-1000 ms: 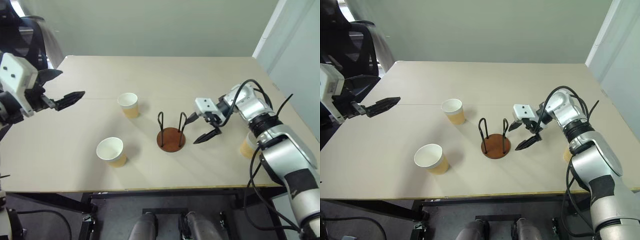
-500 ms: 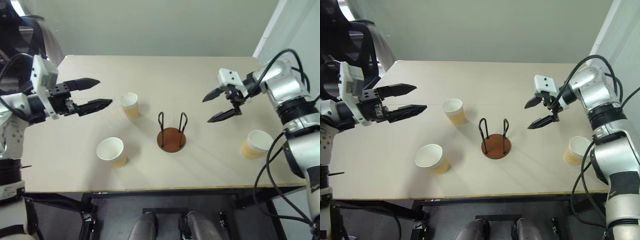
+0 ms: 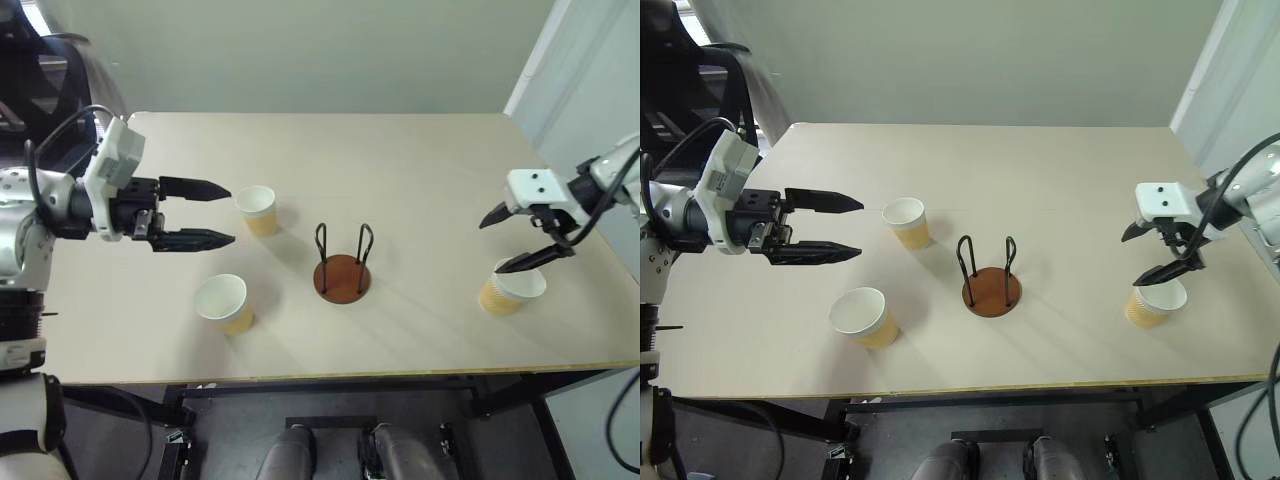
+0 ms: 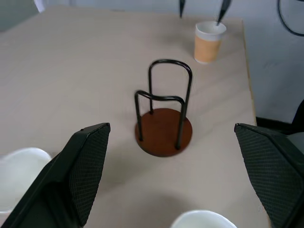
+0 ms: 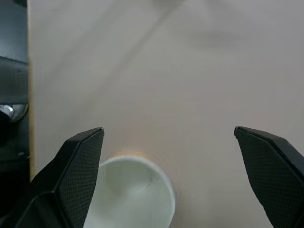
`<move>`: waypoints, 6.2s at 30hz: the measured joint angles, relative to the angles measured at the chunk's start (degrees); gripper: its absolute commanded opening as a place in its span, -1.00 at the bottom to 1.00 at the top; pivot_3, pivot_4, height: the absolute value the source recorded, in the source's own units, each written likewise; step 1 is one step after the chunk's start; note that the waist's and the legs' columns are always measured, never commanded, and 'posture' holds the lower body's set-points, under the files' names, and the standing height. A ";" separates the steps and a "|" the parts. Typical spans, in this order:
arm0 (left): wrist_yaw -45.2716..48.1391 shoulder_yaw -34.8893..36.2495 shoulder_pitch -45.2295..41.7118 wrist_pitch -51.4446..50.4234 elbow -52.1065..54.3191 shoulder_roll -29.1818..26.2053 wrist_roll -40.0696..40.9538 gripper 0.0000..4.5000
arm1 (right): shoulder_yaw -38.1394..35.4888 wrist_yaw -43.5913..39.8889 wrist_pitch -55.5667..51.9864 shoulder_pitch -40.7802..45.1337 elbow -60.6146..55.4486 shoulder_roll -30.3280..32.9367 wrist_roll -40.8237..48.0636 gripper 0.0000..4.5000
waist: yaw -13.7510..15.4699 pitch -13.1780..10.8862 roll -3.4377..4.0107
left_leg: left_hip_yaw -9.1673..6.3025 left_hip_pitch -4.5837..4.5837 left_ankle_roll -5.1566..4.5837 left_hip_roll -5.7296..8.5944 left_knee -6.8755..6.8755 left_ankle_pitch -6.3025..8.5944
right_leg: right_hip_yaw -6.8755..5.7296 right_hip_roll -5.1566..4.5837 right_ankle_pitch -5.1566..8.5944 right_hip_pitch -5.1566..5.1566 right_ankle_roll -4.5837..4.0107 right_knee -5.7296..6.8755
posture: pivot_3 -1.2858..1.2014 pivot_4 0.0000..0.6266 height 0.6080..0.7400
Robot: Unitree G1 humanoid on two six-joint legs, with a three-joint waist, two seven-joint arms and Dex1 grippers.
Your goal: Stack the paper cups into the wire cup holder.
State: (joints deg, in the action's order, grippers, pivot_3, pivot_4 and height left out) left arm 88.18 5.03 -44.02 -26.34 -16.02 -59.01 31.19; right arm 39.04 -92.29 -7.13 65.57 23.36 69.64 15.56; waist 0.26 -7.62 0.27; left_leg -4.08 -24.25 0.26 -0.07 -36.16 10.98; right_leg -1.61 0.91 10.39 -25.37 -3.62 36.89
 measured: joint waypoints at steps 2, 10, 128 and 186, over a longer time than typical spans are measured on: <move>0.54 -0.34 -0.22 1.46 -2.22 0.59 -1.02 1.00 | 0.34 0.00 -1.70 -1.20 -3.12 2.33 2.02 0.99 | -0.18 0.00 0.00 | 0.01 0.01 -0.07 0.01 0.00 -0.02 | 0.03 0.00 0.04 0.09 0.06 -0.06 | 0.03 -0.52 1.00; 1.54 -1.21 -1.23 6.73 -8.00 2.72 -3.92 1.00 | 0.83 0.00 -2.87 -7.56 -10.76 8.17 4.33 0.99 | -0.05 0.01 -0.02 | -0.05 -0.21 -0.43 0.09 -0.12 0.10 | 0.05 0.00 -0.08 0.09 0.95 -0.20 | 0.03 -0.52 1.00; -8.00 1.31 -6.28 9.55 -10.79 8.18 -7.91 1.00 | -20.46 5.46 -10.39 8.90 -1.33 -38.21 -3.84 0.77 | 0.17 0.00 0.00 | -0.02 -0.73 -0.61 0.08 -0.95 0.50 | -0.03 -0.06 -0.26 -0.36 0.44 -0.05 | 0.03 -0.52 1.00; -34.29 -28.60 -28.54 62.85 -54.04 15.93 -60.02 1.00 | -27.26 3.17 4.78 9.35 22.71 -32.82 -10.35 0.77 | 0.61 0.00 0.00 | -0.01 -0.72 -0.57 0.13 -0.90 0.47 | -0.01 -0.05 -0.68 -0.39 0.98 -0.05 | 0.03 -0.52 1.00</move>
State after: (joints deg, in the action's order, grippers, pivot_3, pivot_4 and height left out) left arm 53.89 -23.57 -72.56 36.51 -70.06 -43.08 -28.82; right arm 11.78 -89.12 -2.35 74.92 46.07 36.82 5.21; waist 0.87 -7.62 0.27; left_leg -4.09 -24.97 -0.31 0.05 -37.06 11.46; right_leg -1.62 0.85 9.71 -25.76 -2.64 36.83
